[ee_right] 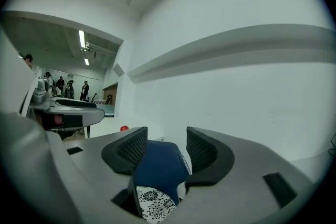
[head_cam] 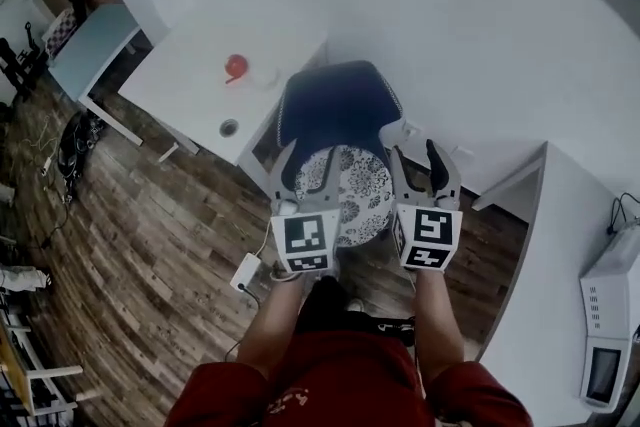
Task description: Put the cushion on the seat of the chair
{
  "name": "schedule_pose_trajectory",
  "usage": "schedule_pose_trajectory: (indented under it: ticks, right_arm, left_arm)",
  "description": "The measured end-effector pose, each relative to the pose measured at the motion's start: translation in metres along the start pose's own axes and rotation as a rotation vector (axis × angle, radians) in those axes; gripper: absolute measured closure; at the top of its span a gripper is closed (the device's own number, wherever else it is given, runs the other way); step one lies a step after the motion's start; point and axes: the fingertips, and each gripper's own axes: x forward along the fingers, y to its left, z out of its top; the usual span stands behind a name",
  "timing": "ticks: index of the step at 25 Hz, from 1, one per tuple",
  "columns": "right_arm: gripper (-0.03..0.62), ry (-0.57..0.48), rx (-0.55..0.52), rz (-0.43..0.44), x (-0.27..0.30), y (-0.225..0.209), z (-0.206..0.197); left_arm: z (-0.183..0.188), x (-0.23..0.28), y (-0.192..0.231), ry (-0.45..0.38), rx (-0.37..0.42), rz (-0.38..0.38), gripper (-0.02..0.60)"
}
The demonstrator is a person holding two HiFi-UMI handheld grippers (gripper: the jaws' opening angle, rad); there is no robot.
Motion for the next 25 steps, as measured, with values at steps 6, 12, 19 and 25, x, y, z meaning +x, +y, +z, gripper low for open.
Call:
schedule_pose_trajectory:
  ticks: [6,12,19,25]
  right_arm:
    - [0.359,-0.076,-0.012,0.019,-0.022,0.011,0.035]
    - [0.359,-0.136,-0.008,0.066,-0.038,0.024,0.056]
    - [0.435,-0.173,0.003,0.091,-0.038,0.029,0.067]
    - [0.504,-0.146,0.015,0.115,-0.034,0.030,0.066]
  left_arm:
    - [0.036,-0.026,0.001,-0.074,0.028,0.002,0.339]
    - [0.055,-0.039,-0.004,-0.109,0.044,-0.001,0.339]
    - [0.059,-0.040,-0.005,-0.103,0.058,0.020,0.378]
    - [0.069,-0.041,-0.003,-0.136,0.042,0.043,0.485]
